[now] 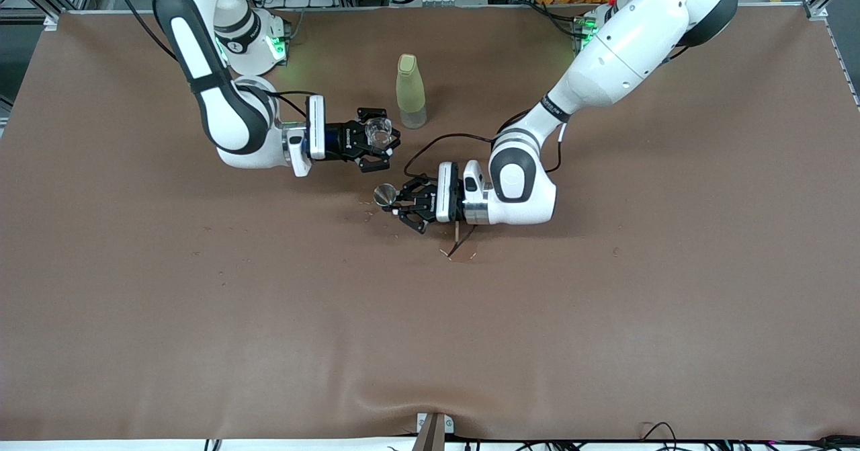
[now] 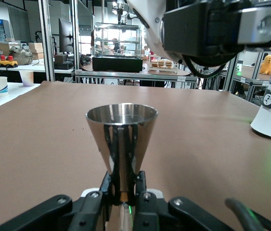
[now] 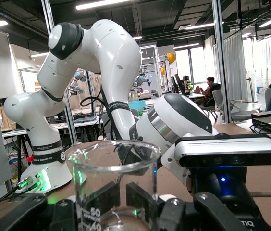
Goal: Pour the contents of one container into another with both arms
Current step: 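Carry the beaker and jigger toward each other at the table middle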
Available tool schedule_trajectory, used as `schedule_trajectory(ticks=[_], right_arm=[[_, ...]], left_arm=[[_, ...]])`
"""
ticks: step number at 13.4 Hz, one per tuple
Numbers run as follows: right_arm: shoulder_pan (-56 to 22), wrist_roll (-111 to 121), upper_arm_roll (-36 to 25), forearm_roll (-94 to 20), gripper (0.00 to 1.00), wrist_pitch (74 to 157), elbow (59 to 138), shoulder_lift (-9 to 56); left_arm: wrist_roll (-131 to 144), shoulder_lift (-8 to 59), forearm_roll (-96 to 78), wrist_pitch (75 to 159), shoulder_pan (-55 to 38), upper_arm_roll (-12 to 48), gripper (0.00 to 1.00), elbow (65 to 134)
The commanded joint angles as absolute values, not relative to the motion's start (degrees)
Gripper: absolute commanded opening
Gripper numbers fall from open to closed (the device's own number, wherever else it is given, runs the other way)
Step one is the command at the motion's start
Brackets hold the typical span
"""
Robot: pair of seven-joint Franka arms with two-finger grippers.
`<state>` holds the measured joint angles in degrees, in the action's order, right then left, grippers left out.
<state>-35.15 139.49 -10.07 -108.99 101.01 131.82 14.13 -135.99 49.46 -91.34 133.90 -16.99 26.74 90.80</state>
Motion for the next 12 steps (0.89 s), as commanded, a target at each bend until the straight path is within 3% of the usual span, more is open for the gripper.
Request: schedule_trajectory(ticks=[1, 5, 12], right_arm=[[-35.42, 139.92, -9.15, -112.31, 0.0, 101.51, 133.85, 12.83], [-35.33, 133.53, -2.65, -121.36, 0.0, 107.13, 133.95, 12.92], [-34.98, 122.1, -2.46, -121.99, 0.0, 107.58, 134.38, 12.48]], left_arm=[[-137.29, 49.48, -93.6, 134.65, -17.67, 26.46, 0.0, 90.35], [-137.29, 49.57, -93.69, 134.65, -17.58, 26.46, 0.0, 90.44], [-137.37, 49.92, -93.43, 134.65, -16.97, 26.37, 0.0, 90.44]])
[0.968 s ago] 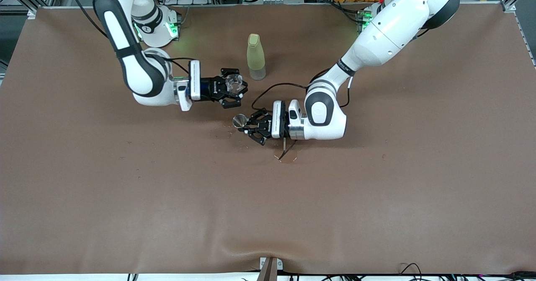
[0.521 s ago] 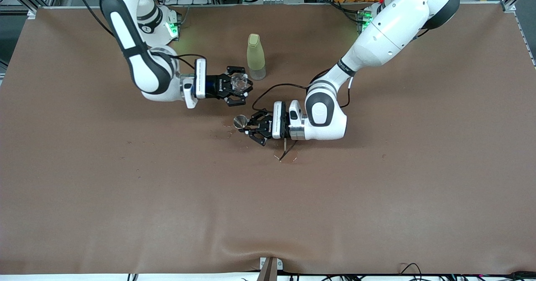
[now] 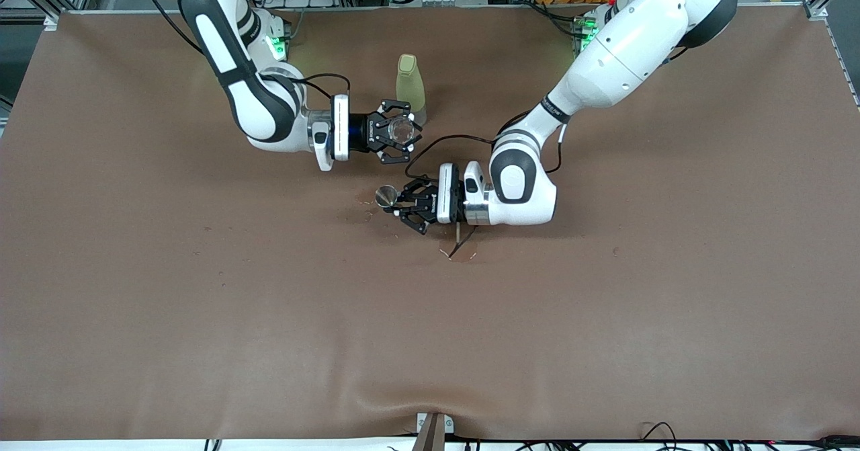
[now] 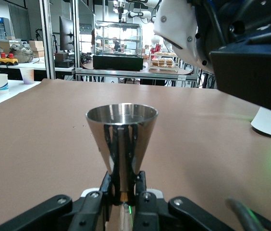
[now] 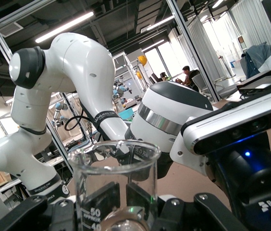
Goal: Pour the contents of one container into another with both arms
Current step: 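Carry the beaker and jigger toward each other at the table middle, then tilt the beaker with the right gripper to pour into the jigger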
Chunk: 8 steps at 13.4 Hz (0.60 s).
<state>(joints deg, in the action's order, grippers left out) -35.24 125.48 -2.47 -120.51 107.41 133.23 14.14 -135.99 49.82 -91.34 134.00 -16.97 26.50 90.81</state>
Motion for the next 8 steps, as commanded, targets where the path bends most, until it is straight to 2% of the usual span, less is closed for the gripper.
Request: schedule_trajectory(ticks=[1, 8], right_arm=[[-35.07, 119.3, -2.46, -121.99, 0.0, 107.58, 134.47, 12.31], [-34.54, 108.91, -2.46, -121.99, 0.0, 107.75, 134.38, 12.74]], left_arm=[[-137.9, 49.83, -93.34, 134.56, -16.88, 25.93, 0.0, 90.7], [-141.06, 48.96, -93.96, 134.56, -16.0, 25.84, 0.0, 94.04]])
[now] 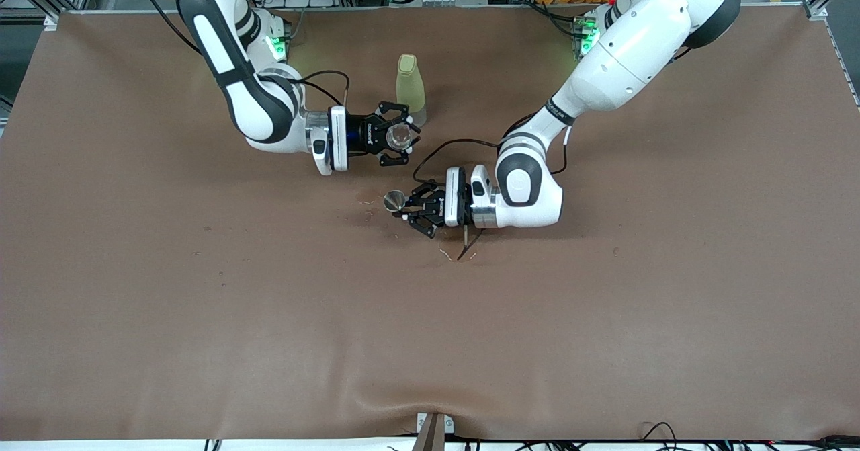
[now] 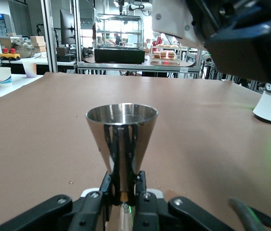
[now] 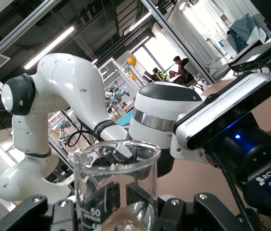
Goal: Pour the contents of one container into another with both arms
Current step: 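Tilt the beaker with the right gripper to pour into the jigger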
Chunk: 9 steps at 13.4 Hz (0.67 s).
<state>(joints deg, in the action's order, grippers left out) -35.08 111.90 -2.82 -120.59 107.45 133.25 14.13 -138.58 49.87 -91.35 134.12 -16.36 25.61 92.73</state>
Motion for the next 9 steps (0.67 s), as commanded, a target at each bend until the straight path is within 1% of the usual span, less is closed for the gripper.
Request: schedule_trajectory(ticks=[1, 3, 7, 9], right_arm=[[-34.63, 107.94, -2.46, -122.08, 0.0, 107.75, 134.38, 12.74], [-34.63, 105.05, -2.46, -121.99, 0.0, 107.67, 134.38, 12.92], [-34.63, 99.24, -2.46, -121.99, 0.0, 107.49, 134.38, 13.01], [-34.63, 97.57, -2.46, -121.99, 0.0, 107.49, 134.38, 13.01]], left_arm=[[-141.33, 48.52, -94.22, 134.56, -16.0, 25.93, 0.0, 94.65], [-144.21, 47.38, -96.32, 134.56, -15.82, 26.01, 0.0, 96.41], [-144.93, 46.94, -96.68, 134.56, -15.64, 26.28, 0.0, 97.55], [-144.93, 45.1, -98.34, 134.56, -15.65, 26.28, 0.0, 99.75]])
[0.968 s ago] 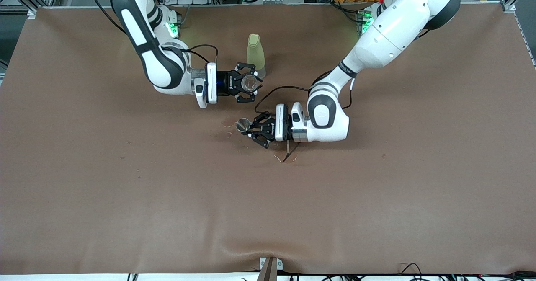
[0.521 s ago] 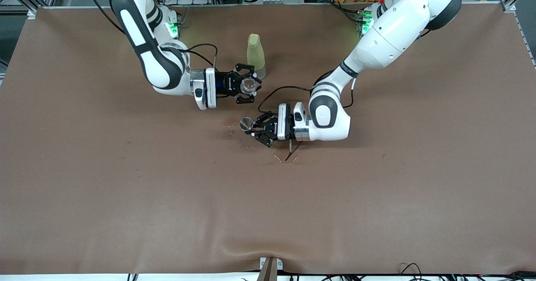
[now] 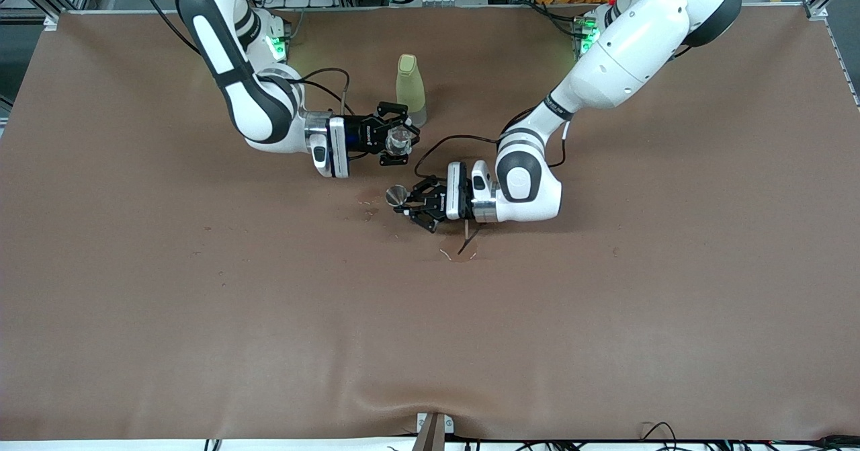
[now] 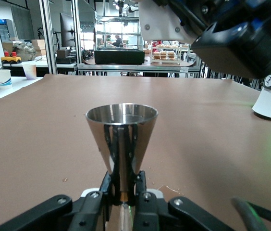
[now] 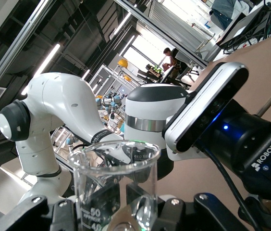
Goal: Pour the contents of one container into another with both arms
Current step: 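Tilt the beaker with the right gripper to pour into the jigger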
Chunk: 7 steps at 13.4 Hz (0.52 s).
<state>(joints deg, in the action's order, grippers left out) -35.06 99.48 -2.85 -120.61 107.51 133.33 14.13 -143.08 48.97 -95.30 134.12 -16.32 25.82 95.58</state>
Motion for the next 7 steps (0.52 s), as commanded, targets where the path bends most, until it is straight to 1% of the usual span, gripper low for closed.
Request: schedule_trajectory(ticks=[1, 7], right_arm=[[-34.63, 97.04, -2.46, -121.99, 0.0, 107.49, 134.3, 13.09], [-34.63, 91.86, -2.46, -121.99, 0.0, 107.58, 134.3, 13.18]], left_arm=[[-144.93, 44.57, -98.44, 134.56, -15.64, 26.28, 0.0, 100.36], [-145.55, 44.03, -98.53, 134.56, -15.64, 26.37, 0.0, 101.6]])
